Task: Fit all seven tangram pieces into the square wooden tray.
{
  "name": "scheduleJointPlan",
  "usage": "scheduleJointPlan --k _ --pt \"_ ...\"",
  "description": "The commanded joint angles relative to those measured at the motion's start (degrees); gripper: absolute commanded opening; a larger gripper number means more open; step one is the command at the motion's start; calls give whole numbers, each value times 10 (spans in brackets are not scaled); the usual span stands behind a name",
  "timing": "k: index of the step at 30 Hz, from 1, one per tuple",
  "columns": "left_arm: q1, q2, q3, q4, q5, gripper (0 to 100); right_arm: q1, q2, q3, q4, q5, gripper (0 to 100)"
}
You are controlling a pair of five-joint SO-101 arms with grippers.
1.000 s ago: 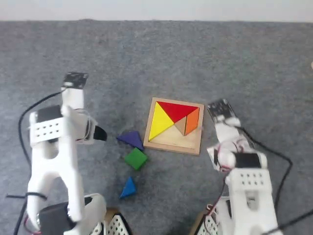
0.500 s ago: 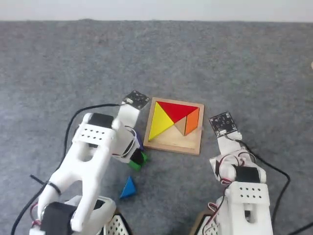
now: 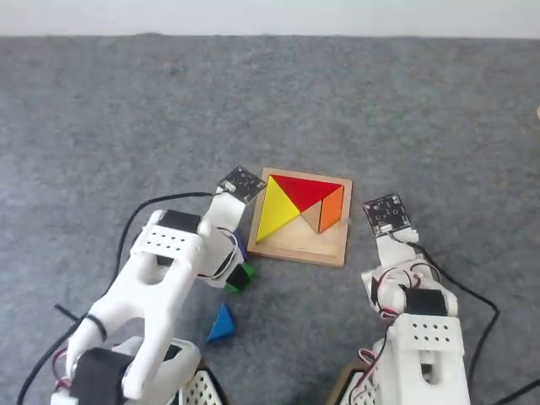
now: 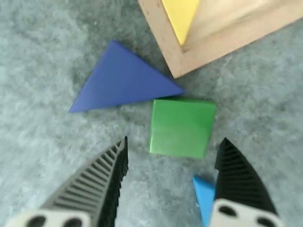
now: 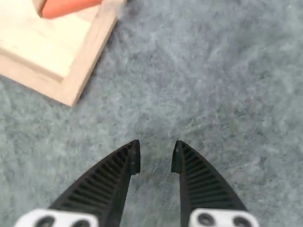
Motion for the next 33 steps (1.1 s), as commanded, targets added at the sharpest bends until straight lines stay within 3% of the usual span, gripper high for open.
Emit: scheduleJointPlan --k 1,9,16,19,25,33 --pt "3 -18 15 -42 -1 295 3 -11 -3 -14 -7 134" --pt "4 4 59 -104 17 244 2 -11 3 -18 -7 134" --pt "26 96 0 -74 17 213 -21 -11 4 -19 -7 134" --pt "31 98 -8 -69 18 149 -21 -11 4 -20 -7 134" --pt "31 98 -15 -63 18 146 -21 -11 4 -21 -7 134" --pt "31 61 -76 28 18 145 -22 -11 4 -21 -6 134"
